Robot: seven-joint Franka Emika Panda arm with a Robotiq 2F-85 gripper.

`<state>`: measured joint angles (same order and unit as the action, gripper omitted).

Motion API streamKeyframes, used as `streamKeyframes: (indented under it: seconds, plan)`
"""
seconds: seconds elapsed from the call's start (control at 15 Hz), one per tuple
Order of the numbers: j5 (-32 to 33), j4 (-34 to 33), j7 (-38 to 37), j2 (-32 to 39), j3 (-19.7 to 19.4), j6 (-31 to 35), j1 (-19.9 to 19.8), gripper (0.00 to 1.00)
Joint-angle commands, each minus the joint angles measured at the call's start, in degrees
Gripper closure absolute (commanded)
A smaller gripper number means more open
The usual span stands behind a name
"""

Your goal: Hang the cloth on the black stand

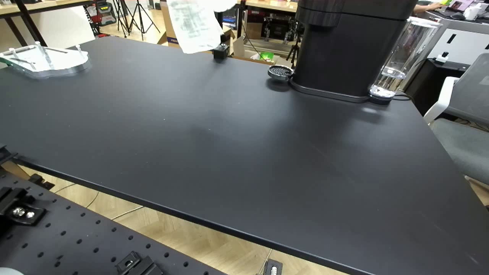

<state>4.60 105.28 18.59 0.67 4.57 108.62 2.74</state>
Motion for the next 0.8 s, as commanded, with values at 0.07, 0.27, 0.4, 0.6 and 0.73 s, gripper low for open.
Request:
streamKeyframes:
  seconds: [0.07, 0.27, 0.4, 0.6, 0.73]
  plan:
    - [1.39, -12.60, -6.31, 3.92, 1.89, -7.21, 2.88, 1.00]
    - [2.32, -17.81, -8.31, 5.89, 2.91, -9.21, 4.44, 1.00]
    - [2.63, -21.21, -9.29, 7.48, 3.35, -10.48, 5.26, 1.00]
    - [2.62, -24.61, -9.95, 9.36, 3.57, -11.24, 6.01, 1.00]
    - [2.70, -26.49, -10.03, 10.48, 3.54, -11.86, 6.37, 1.00]
